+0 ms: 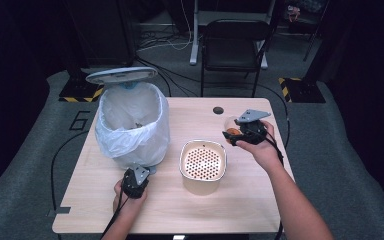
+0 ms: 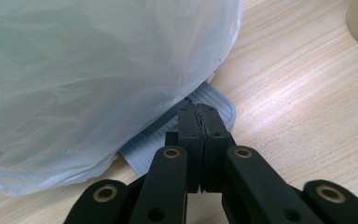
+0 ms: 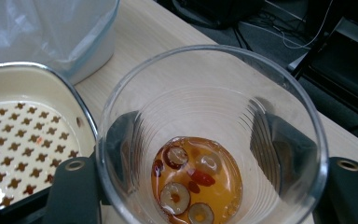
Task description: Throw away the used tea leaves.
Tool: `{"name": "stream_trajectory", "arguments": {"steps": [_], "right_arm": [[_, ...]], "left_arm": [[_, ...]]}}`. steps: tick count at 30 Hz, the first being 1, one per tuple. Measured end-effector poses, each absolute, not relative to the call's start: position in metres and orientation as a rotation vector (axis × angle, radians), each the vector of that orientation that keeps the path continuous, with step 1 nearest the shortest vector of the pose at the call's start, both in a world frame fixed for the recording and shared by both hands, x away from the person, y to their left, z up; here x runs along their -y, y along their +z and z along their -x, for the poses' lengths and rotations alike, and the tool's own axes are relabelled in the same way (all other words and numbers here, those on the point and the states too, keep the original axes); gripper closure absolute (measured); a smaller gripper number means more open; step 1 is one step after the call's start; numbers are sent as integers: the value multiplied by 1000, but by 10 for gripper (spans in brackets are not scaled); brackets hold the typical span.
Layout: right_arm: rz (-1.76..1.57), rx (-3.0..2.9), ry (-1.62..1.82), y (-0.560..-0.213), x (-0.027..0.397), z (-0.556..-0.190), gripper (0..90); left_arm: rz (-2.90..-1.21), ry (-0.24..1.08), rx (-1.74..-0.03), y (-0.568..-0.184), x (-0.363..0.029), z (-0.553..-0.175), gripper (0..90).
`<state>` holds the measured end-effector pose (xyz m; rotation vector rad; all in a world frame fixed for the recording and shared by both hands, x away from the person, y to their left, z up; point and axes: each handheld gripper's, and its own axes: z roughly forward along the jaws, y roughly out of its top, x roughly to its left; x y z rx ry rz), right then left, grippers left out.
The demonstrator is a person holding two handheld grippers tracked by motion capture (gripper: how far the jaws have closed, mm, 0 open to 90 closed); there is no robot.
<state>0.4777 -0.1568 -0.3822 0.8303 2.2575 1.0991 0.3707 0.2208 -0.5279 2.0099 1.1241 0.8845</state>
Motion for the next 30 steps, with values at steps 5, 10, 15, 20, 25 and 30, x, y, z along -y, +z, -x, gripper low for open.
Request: {"name": "stream_trajectory", "arguments": {"steps": [5,10,15,20,25,30], "right_arm": [[-811,-2230,1106,-382,153,-480,343],[-768,-2245,1097,-378,149,-483,343],[-674,-2247,1087,-373,139,-482,350],[-635,-2240,1085,-371,132,-482,350],[-596,-2236,1062,-370,126,-485,352],[-551,-2225,1057,-369,122,-486,352]], "left_arm": [[-2009,885,-1124,-528,-221,-371,891],[-2010,885,-1124,-528,-221,-371,891],[-2010,882,-1124,-528,-221,-371,891],[-2010,882,-1125,-528,-221,-371,891],[-2010,881,-1125,-528,-221,-371,891],[-2009,880,-1125,-528,-221,-371,891]]}}
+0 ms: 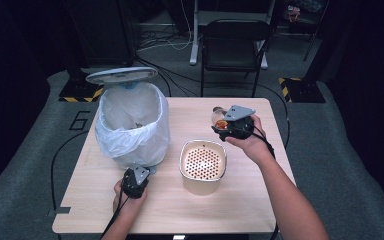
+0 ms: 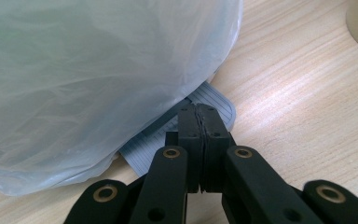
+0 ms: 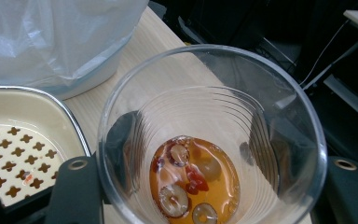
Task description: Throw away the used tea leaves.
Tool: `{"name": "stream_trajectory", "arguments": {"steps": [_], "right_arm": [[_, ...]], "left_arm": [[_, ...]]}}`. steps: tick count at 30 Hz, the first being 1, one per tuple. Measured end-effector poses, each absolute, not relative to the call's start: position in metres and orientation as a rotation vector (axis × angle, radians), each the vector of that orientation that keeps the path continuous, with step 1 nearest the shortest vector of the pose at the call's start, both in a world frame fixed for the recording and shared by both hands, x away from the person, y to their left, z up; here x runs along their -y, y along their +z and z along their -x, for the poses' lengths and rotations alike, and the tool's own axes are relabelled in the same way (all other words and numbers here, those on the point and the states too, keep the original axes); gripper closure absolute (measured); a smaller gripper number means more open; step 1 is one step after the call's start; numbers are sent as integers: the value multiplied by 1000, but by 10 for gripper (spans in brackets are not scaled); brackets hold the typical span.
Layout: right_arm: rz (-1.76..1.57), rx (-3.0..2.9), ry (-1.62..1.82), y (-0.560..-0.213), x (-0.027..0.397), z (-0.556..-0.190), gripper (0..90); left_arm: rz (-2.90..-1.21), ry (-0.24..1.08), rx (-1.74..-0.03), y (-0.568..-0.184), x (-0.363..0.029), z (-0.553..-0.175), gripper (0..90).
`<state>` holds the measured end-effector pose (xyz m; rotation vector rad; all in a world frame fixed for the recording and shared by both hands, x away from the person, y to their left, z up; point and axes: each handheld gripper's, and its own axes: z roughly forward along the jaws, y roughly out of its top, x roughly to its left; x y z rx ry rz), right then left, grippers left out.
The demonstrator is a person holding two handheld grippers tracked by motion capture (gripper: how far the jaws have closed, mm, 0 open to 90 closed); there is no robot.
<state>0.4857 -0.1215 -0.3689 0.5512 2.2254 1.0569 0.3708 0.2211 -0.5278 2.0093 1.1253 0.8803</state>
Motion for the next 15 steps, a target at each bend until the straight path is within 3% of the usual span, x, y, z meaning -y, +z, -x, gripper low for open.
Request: {"name": "stream_trajectory", "arguments": {"steps": [15], "right_arm": [[-313,-2107,992,-383,111,-469,365]], "left_arm": [[-2009,884,-1125,-528,-221,-371,891]]}}
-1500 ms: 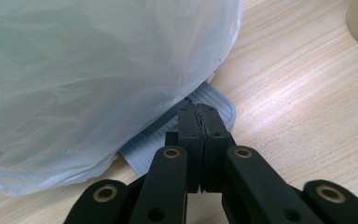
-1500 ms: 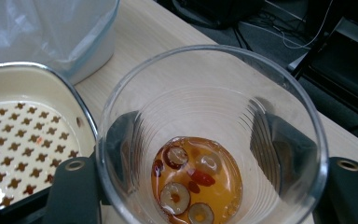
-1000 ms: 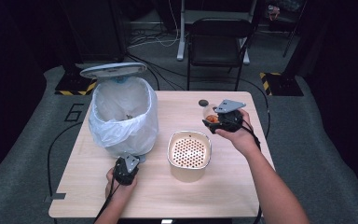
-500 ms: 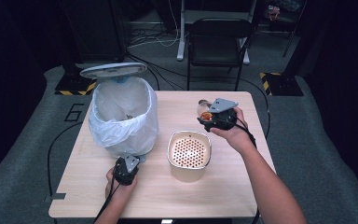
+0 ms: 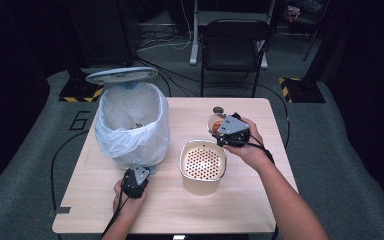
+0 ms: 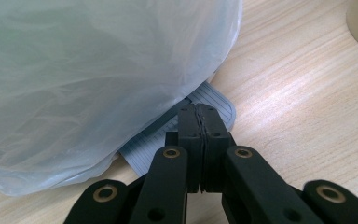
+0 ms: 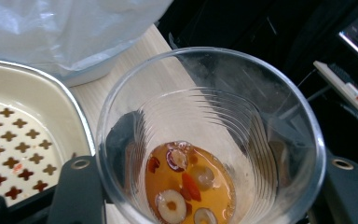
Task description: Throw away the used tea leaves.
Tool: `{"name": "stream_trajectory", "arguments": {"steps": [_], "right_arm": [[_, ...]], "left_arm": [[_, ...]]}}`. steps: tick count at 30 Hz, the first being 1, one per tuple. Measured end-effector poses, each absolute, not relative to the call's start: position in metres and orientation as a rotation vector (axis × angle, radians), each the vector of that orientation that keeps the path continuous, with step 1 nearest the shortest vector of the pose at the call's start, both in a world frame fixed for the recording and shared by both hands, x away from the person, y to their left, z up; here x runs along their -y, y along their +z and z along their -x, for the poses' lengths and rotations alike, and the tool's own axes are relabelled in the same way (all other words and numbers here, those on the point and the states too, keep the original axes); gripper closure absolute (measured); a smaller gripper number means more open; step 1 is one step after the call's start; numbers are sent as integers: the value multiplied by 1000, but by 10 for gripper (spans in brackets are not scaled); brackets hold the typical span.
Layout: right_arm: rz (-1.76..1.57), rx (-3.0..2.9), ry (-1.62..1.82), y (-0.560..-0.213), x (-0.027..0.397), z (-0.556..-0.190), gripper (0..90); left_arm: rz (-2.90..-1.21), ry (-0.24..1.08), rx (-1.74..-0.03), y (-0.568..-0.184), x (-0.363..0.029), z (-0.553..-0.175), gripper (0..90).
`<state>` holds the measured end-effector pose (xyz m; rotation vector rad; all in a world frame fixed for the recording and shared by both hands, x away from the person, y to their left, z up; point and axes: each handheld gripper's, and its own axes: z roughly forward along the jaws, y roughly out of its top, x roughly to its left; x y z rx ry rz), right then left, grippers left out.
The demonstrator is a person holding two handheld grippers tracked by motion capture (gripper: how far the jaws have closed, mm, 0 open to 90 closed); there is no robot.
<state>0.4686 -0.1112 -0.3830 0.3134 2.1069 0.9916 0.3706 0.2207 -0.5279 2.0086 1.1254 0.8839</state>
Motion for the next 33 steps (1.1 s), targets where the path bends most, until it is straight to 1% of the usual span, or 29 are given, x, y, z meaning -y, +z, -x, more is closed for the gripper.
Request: {"name": "stream_trajectory", "arguments": {"steps": [15,33], "right_arm": [[-105,-1983,905,-388,96,-451,386],[76,-1923,743,-396,89,-441,393]], "left_arm": [[-2000,898,-1120,-529,-220,-371,890],[-2008,885,-1125,-528,-221,-371,890]]}}
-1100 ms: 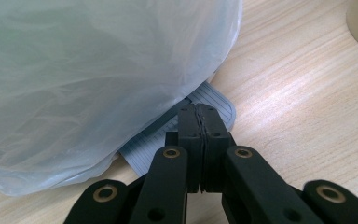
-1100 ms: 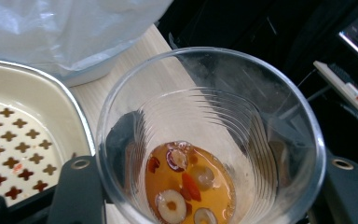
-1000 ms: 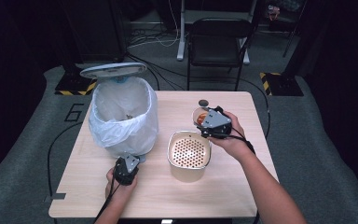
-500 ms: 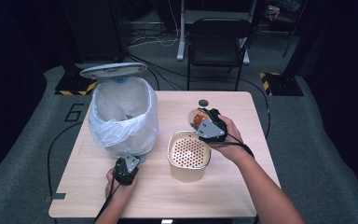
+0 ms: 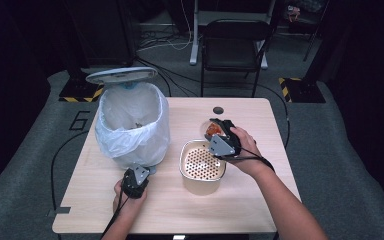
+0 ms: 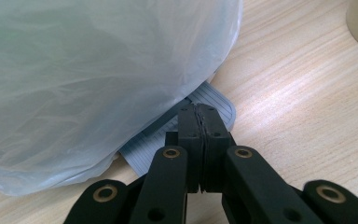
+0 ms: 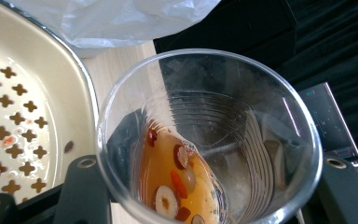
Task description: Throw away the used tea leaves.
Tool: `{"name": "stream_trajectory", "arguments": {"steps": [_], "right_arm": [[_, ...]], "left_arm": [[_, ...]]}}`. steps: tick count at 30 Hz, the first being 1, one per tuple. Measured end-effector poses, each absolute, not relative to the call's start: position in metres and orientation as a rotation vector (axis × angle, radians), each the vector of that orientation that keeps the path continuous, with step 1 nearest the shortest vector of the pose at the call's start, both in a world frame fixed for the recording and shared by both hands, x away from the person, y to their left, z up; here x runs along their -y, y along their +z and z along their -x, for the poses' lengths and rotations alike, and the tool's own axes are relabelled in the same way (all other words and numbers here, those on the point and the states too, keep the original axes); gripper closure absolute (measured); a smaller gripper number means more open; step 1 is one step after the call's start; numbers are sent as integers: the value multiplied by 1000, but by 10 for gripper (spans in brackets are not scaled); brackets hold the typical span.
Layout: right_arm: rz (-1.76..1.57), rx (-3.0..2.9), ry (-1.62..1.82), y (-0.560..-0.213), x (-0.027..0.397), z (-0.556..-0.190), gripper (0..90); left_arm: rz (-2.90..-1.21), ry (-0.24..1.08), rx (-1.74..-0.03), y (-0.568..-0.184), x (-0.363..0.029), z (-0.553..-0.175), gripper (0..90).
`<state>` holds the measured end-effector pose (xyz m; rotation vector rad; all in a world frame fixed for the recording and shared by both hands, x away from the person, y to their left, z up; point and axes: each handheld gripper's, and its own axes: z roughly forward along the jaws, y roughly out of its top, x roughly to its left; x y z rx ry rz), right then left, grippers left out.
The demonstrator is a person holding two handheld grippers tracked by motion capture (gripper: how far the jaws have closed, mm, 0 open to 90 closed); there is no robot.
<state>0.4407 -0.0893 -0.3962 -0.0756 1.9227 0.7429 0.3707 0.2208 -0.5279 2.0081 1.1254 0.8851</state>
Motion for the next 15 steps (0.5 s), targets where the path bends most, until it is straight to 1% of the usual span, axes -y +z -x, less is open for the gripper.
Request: {"name": "stream_trajectory", "arguments": {"steps": [15], "right_arm": [[251,-1888,623,-401,79,-429,404]], "left_arm": [[-2007,884,-1126,-528,-221,-371,890]]}}
